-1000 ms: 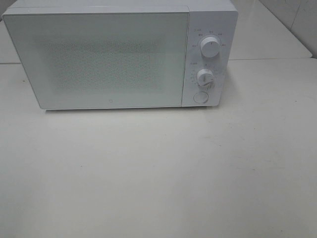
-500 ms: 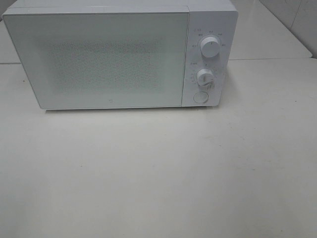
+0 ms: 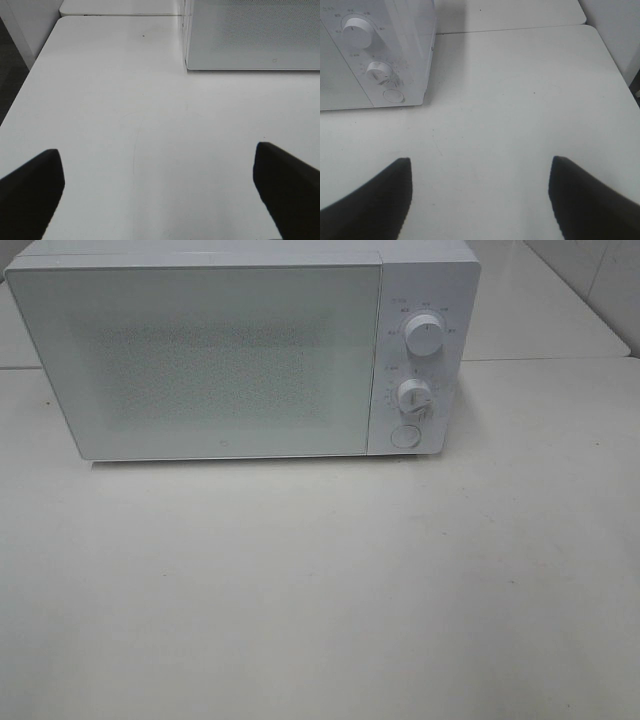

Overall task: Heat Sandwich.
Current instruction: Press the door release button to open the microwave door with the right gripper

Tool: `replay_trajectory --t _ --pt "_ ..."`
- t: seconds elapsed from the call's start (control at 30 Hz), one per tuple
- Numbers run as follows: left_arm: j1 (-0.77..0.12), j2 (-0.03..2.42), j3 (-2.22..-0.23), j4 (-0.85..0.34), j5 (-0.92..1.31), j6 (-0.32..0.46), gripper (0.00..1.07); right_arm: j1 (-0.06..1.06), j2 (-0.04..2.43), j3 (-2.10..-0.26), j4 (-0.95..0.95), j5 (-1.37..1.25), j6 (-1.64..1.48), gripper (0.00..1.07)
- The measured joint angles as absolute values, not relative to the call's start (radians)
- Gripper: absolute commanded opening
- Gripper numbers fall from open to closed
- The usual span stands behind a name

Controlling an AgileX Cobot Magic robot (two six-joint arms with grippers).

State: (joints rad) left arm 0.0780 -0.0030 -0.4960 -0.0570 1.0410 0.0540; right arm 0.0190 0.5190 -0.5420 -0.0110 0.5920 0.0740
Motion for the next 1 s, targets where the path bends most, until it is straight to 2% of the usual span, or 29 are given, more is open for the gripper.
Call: replay_trajectory --t 0.57,1.0 --pt "0.078 -0.003 -0.496 -0.057 1.041 0.054 0.97 0.019 0.823 -0.541 -0.015 0.226 0.074 0.74" --pt "0.078 -0.003 -0.496 -0.057 1.041 0.054 0.97 0.019 0.998 -0.339 -0.051 -0.366 0.076 0.74"
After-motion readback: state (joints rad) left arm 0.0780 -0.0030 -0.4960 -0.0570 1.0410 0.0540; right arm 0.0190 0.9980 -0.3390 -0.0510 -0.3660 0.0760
